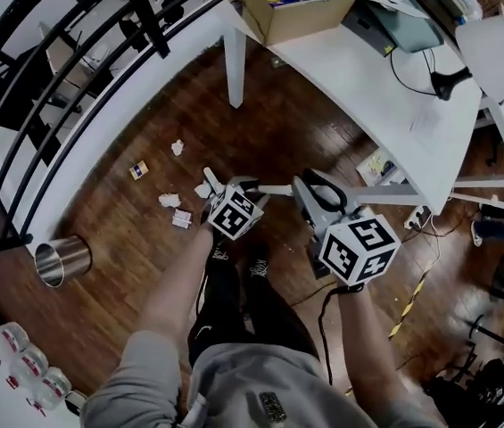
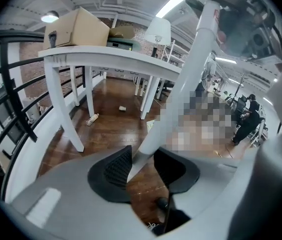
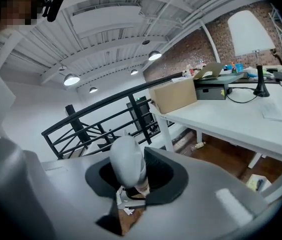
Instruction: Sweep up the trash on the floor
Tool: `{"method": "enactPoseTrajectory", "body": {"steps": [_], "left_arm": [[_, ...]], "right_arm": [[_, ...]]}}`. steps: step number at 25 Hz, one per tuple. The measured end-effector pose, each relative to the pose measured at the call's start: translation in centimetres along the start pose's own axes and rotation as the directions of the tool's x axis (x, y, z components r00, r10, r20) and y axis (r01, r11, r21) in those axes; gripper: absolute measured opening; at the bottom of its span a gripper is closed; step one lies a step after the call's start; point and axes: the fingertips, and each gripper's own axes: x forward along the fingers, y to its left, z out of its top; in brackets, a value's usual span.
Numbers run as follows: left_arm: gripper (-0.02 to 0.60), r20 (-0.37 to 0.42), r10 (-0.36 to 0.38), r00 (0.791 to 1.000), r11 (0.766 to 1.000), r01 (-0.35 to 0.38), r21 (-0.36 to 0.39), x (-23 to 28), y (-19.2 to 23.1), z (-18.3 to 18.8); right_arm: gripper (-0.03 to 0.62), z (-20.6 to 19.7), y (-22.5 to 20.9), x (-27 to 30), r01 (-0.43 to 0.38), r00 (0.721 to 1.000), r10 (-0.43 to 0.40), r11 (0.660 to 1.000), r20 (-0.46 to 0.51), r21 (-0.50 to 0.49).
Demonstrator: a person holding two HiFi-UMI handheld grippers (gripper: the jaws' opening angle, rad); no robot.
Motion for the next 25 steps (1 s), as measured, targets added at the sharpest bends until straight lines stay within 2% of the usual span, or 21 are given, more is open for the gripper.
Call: {"method": "enactPoseTrajectory", "body": {"steps": [6,12,19,25], "left_arm": [[0.141,0.01,0.067,0.998,0.995,-0.066,-0.071,-4.5,4.6,-3.1],[0.141,0.026,0.123,0.992,0.983,-0.119,-0.143,-8.9,9.5,-5.3],[0.138,0.114,0.166,0.979,0.973,-0.144,-0.181,-14.0,15.7,-1.7],[0.14,0.19,0.241,0.952,0.959,-0.203,-0.197,-14.9,22.6,3.7]], "right_arm": [[0.077,0.5,5.2,4.9,-0.092,0.995,0.09,0.995,-0.037,-0.035],[0.077,2.1,10.8,9.8,-0.151,0.987,0.143,0.983,-0.078,-0.106],[0.077,8.8,16.0,14.4,-0.184,0.983,0.178,0.96,-0.044,-0.209],[0.077,14.7,15.9,18.4,-0.215,0.976,0.217,0.935,-0.024,-0.281]]}}
